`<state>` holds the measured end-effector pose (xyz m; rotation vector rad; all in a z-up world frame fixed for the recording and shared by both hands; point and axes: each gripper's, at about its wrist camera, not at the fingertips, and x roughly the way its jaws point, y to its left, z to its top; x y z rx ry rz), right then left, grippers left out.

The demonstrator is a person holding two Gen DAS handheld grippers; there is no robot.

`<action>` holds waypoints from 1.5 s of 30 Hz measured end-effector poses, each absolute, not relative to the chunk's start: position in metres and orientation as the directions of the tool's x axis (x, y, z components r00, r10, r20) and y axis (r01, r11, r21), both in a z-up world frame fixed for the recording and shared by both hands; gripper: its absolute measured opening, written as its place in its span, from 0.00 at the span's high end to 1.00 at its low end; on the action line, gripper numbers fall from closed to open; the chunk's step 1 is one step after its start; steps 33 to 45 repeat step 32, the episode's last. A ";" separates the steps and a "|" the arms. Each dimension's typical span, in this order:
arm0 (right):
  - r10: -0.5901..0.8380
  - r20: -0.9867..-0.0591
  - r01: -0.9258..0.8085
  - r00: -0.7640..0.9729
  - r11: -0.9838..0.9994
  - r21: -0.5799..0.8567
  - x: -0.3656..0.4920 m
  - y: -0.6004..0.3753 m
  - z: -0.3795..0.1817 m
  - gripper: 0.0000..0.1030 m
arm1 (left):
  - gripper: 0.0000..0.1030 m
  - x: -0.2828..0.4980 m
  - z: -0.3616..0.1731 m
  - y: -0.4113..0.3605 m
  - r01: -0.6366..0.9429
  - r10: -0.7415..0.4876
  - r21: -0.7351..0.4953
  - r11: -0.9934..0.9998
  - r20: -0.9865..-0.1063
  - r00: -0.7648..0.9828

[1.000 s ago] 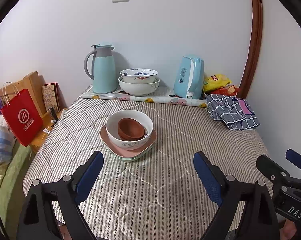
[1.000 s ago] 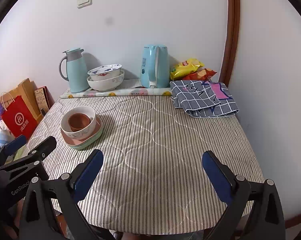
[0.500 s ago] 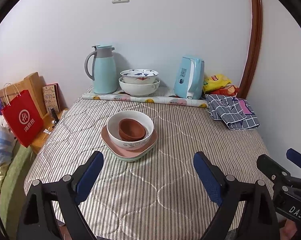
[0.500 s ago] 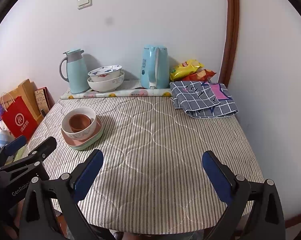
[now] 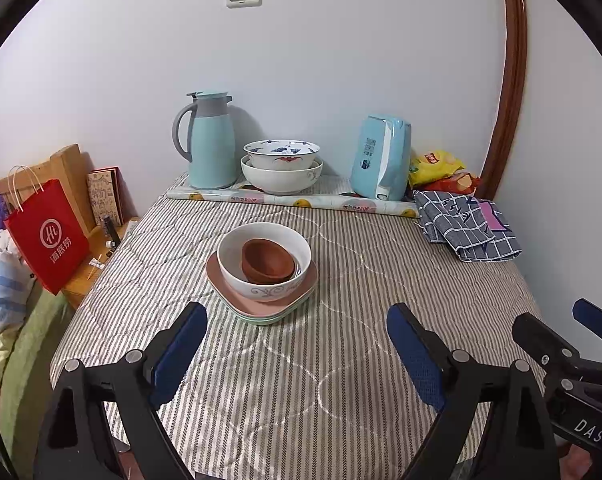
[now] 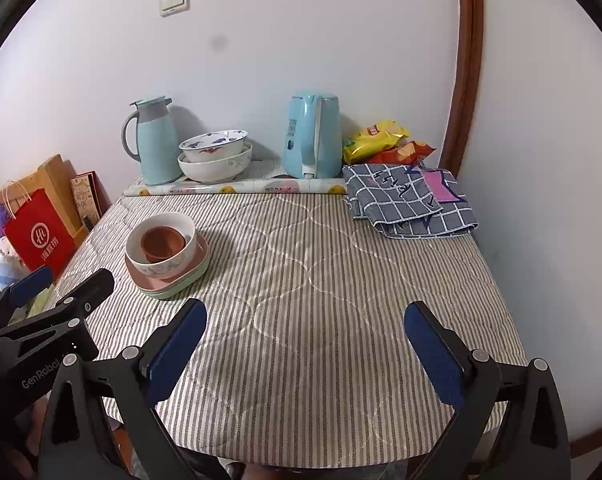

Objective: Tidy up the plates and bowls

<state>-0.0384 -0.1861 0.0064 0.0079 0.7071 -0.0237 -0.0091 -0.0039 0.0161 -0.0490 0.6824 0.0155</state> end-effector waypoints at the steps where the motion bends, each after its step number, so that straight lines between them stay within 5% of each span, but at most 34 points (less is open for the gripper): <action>1: -0.019 -0.649 0.025 0.761 1.000 -0.001 -0.038 -0.186 0.006 0.05 | 0.11 -0.009 0.016 -0.004 -0.030 -0.002 -0.040 0.999 -0.631 0.776; 45: -0.025 -0.649 0.021 0.761 1.000 -0.014 -0.037 -0.183 0.001 0.03 | 0.11 -0.007 0.013 0.001 -0.038 0.002 -0.045 0.998 -0.629 0.778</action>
